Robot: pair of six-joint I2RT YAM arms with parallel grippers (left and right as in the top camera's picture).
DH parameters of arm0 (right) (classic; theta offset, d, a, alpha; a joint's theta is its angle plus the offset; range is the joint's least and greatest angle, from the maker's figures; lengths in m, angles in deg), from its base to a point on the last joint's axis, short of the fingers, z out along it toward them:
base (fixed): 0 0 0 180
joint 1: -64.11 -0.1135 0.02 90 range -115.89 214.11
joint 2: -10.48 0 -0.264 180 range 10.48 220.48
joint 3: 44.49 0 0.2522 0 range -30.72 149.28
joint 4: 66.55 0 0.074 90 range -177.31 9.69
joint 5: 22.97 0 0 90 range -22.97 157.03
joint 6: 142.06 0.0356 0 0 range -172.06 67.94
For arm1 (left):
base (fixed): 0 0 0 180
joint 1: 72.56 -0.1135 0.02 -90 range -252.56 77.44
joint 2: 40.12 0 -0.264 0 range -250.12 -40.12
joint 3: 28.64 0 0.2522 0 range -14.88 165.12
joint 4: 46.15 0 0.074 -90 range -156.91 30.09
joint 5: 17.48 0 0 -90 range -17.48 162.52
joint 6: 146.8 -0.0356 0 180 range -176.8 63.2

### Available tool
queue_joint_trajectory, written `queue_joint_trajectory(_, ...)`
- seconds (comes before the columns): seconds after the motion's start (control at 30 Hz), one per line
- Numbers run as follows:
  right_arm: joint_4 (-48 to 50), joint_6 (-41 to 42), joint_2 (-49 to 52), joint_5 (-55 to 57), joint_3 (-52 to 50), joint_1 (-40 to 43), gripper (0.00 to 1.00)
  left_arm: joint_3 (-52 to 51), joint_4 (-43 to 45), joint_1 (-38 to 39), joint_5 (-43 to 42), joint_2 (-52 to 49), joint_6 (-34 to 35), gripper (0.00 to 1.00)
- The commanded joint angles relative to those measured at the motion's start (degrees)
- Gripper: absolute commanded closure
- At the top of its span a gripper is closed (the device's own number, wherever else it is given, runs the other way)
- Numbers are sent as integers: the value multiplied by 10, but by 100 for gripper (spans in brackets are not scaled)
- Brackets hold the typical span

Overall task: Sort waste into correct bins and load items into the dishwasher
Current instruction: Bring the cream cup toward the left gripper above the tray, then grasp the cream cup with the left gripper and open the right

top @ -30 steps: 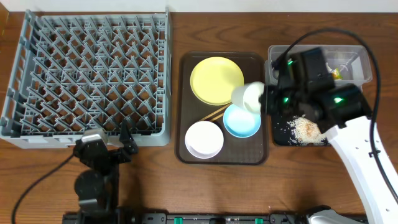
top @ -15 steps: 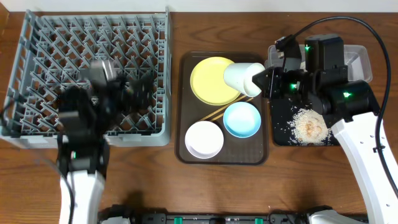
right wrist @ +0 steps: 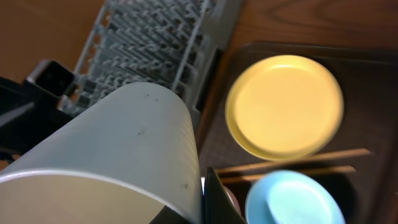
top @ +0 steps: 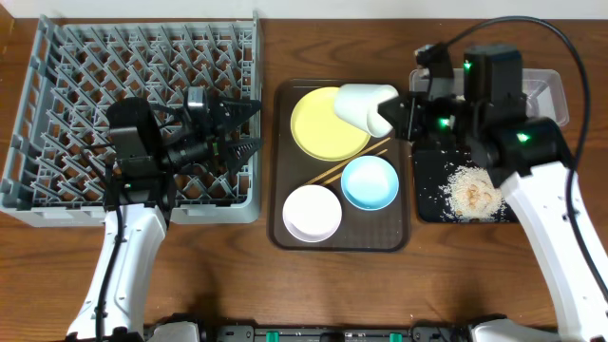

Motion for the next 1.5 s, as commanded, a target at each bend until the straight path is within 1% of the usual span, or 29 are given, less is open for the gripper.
queue_joint_trajectory(0.0, 33, -13, 48, -104, 3, 5, 99, 5, 1, -2, -40, -4, 41, 7)
queue_joint_trajectory(0.1, 82, -31, 86, -189, 3, 5, 99, 5, 2, -2, -74, -4, 41, 7)
queue_joint_trajectory(0.2, 123, -35, 122, -260, 3, 5, 99, 5, 4, -2, -77, -4, 33, 7)
queue_joint_trajectory(0.33, 200, -27, 179, -379, 3, 3, 99, 5, 6, -2, -90, -4, -35, 8)
queue_joint_trajectory(0.4, 237, -3, 202, -412, 3, -1, 99, 5, 6, -2, -111, -4, -77, 8)
queue_joint_trajectory(0.47, 264, 3, 217, -433, 3, -7, 99, 5, 6, -2, -132, -4, -116, 8)
queue_joint_trajectory(0.57, 276, 8, 226, -437, 3, -30, 99, 5, 5, -2, -149, -4, -149, 8)
queue_joint_trajectory(0.67, 298, 6, 226, -436, 3, -52, 99, 5, 5, -2, -148, -4, -150, 8)
queue_joint_trajectory(0.83, 334, 35, 226, -411, 3, -83, 99, 5, 5, 7, -148, -4, -148, 8)
queue_joint_trajectory(1.03, 335, 36, 226, -389, 3, -112, 99, 5, 5, 8, -148, -4, -134, 8)
queue_joint_trajectory(1.23, 329, 31, 226, -389, 3, -116, 99, 5, 5, 8, -159, -4, -130, 9)
queue_joint_trajectory(1.47, 295, -11, 226, -393, 3, -123, 99, 5, 6, 8, -174, -4, -126, 9)
